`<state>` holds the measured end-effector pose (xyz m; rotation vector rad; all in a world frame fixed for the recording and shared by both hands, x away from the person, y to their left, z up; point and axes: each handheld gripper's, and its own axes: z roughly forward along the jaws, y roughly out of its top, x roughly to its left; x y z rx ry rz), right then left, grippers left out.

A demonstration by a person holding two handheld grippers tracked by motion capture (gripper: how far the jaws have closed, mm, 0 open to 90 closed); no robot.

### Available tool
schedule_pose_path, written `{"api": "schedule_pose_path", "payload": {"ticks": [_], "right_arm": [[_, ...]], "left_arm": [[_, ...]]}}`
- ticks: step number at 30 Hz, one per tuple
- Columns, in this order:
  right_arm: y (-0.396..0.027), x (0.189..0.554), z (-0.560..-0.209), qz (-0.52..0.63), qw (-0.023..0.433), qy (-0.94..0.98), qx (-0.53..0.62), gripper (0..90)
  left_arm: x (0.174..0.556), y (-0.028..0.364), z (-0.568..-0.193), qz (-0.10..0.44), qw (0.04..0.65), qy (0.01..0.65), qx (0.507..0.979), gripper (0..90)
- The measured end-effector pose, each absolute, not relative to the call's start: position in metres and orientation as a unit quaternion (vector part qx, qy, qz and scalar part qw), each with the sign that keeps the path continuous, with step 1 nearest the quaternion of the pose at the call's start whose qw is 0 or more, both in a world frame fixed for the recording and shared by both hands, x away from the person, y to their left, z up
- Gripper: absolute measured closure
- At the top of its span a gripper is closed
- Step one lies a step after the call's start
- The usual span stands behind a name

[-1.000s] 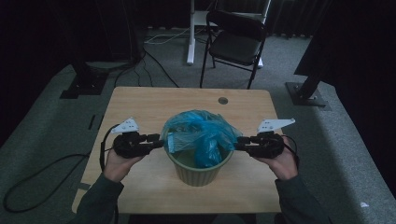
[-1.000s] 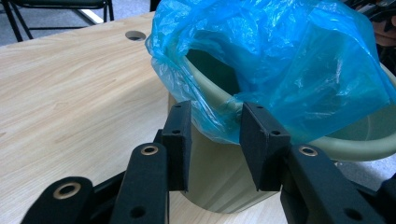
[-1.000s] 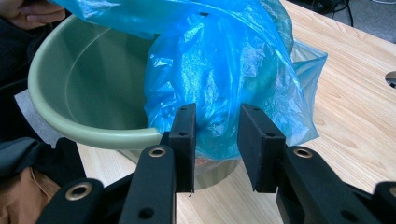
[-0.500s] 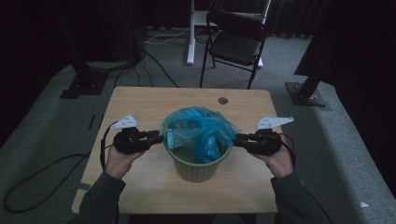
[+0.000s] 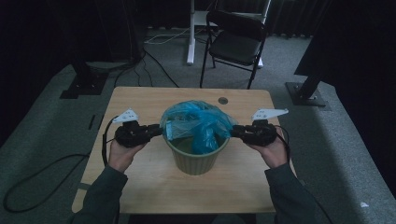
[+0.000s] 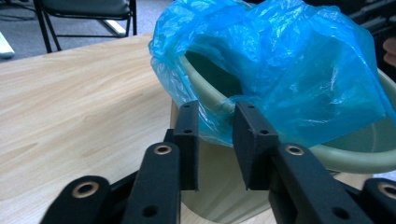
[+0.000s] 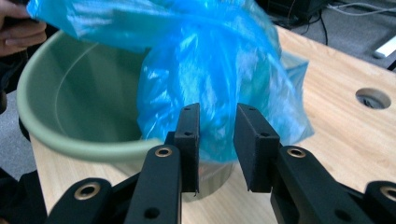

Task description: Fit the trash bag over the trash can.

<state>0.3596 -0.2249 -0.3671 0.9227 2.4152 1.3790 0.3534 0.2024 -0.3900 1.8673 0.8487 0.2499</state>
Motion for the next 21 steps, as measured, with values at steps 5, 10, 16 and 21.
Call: {"api": "schedule_pose_path", "payload": {"ticks": [5,10,16,21], "right_arm": [[-0.223,0.365,-0.358,0.466,0.133,0.816,0.315,67.0],[-0.222,0.379,-0.356,0.466,0.144,0.809,0.327,63.9],[-0.218,0.394,-0.357,0.477,0.14,0.803,0.328,61.2],[-0.214,0.402,-0.359,0.481,0.13,0.802,0.328,59.1]], "left_arm": [[0.352,0.203,-0.388,0.111,0.514,0.352,0.774,79.5],[0.35,0.204,-0.387,0.118,0.515,0.351,0.773,83.4],[0.348,0.206,-0.383,0.123,0.52,0.35,0.769,85.0],[0.348,0.207,-0.38,0.124,0.526,0.353,0.764,73.6]]}}
